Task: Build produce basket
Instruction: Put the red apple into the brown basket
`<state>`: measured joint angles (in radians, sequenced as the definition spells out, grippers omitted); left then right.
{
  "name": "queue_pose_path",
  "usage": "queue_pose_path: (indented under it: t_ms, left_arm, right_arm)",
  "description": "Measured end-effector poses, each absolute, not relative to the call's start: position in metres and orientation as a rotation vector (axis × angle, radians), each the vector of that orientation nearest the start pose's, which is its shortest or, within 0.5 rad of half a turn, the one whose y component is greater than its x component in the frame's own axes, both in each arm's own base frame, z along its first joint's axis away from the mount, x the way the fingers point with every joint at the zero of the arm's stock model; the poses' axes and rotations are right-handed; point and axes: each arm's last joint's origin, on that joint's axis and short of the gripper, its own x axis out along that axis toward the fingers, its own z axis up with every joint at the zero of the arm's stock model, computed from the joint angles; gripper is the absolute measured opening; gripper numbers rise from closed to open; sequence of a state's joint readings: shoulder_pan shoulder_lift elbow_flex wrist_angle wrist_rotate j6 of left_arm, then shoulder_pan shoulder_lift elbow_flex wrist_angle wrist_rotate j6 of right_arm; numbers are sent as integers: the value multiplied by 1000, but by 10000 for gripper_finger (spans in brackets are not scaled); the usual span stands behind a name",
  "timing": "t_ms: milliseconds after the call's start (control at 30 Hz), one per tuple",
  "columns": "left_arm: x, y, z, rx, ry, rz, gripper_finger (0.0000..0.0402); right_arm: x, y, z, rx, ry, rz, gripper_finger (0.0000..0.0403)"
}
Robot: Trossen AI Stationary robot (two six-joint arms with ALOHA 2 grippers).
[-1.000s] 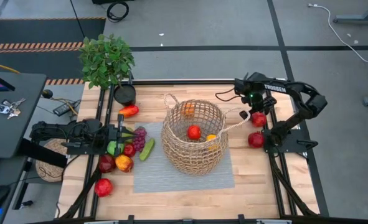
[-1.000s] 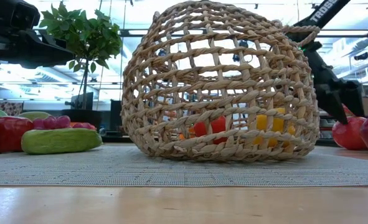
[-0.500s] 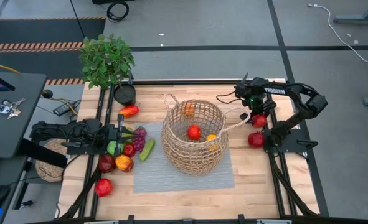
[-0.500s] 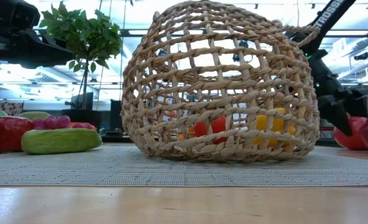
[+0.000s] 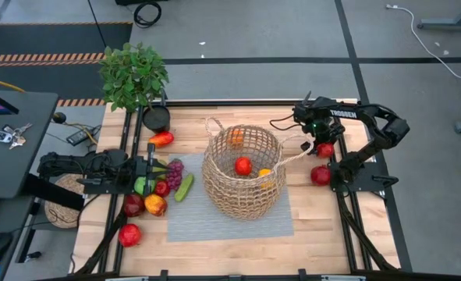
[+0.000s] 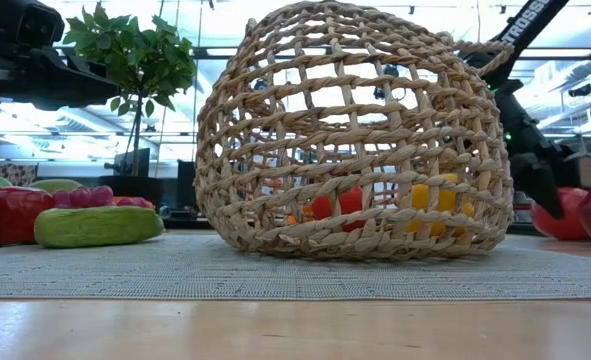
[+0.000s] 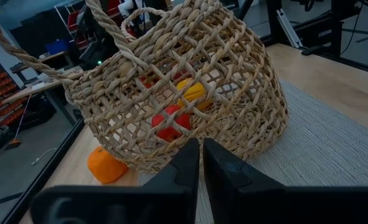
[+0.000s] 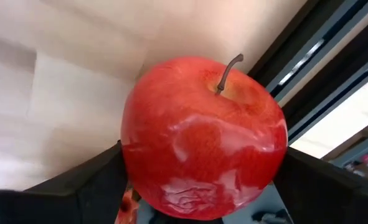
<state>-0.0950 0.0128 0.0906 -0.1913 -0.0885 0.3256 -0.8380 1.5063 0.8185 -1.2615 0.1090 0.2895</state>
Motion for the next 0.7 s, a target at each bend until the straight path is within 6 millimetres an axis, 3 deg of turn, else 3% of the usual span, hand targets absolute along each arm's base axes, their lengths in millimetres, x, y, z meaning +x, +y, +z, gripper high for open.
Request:
queue_pose_path:
  t_ms: [267,700]
  left_arm:
    - [91,-6,175,336,111,-25,36]
    - [91,-6,175,335,111,-25,33]
  right_arm:
    - [150,-153,198,849,1738,-771,360]
    - [217,-154,267,704,1306,-357,360]
